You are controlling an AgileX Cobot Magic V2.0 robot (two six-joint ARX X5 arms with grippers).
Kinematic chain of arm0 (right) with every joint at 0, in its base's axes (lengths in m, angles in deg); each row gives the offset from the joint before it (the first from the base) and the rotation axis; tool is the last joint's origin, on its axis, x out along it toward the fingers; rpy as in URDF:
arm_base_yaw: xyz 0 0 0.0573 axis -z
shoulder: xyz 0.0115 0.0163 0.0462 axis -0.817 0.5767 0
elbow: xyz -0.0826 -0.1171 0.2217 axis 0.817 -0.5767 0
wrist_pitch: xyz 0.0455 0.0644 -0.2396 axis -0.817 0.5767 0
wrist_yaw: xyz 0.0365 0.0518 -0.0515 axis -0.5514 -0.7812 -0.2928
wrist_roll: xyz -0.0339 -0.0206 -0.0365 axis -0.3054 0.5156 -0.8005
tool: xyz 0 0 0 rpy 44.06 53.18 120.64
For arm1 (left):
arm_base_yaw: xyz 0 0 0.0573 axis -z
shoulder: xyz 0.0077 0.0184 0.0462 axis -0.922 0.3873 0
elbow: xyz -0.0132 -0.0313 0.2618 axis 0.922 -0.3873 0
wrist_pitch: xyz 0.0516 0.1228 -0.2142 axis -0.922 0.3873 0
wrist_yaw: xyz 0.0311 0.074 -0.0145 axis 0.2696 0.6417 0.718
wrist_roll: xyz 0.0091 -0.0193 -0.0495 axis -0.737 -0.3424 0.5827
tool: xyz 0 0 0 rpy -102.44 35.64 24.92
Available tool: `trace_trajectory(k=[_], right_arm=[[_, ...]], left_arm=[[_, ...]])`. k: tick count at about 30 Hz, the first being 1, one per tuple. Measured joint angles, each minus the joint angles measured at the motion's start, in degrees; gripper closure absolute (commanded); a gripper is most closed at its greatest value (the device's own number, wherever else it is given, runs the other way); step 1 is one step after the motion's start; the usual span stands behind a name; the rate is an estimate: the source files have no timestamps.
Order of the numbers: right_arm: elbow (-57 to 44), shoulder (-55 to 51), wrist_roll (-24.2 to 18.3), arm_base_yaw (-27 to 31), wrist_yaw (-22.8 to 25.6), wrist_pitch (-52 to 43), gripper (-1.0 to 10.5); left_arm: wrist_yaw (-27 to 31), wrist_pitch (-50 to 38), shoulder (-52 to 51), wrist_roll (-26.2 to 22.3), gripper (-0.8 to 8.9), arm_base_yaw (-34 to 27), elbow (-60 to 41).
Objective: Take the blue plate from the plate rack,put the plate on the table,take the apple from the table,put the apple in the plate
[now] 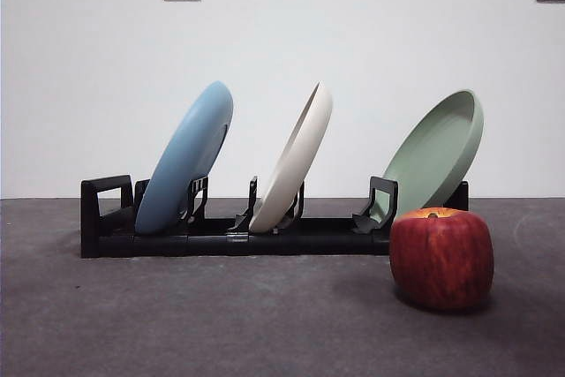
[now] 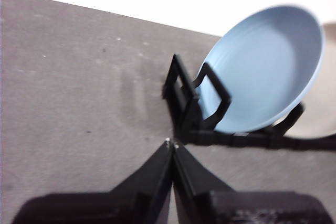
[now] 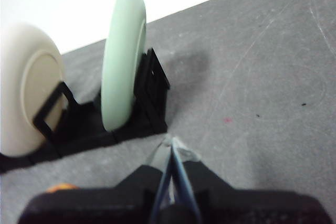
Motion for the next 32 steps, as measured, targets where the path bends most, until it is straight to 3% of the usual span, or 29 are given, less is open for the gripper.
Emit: trace_trajectory(k=[5,10,16,21,26,27,28,29,30,32], right_arm=[[7.8,5.7,2.0,0.0,-1.4,1.0,9.6],[17.5,14.7,2.1,0.0,-2.7,5.1,9.6],[30.1,27.4,-3.0,0.0,-7.4,12.5,9.6],[39.7,38.3,-8.3,0.0,-12.4,20.2,9.5],[44.6,46.9,-10.8,0.0,-13.1,23.5,9.3],[45.1,48.9,-11.0,0.0,-13.1,23.7,8.7],[45.2,50.1,-11.1,0.0,-13.1,23.6,7.9],[45.2,51.1,-11.2,0.0,-13.1,24.0,7.1],[45.2,51.6,-11.3,0.0,-13.1,24.4,6.7],[45.2,51.9,-11.4,0.0,-13.1,24.9,6.6]], left_arm=[[-2.1,0.0,3.8,4.0,8.21,0.0,6.1],[-3.9,0.0,11.1,4.9,8.21,0.0,12.8],[-9.0,0.5,22.3,2.8,8.21,0.0,22.6],[-13.4,5.9,32.7,-0.4,8.19,0.0,32.1],[-17.1,12.4,42.7,-3.3,8.13,0.3,40.2],[-18.1,14.4,45.4,-4.0,8.05,0.5,42.1],[-18.4,15.4,47.2,-4.4,7.39,1.0,43.3],[-18.5,15.8,49.1,-4.6,5.58,1.6,44.3],[-18.5,15.7,50.4,-4.7,4.59,2.2,44.6],[-18.5,14.5,53.3,-4.4,4.64,4.3,44.6]])
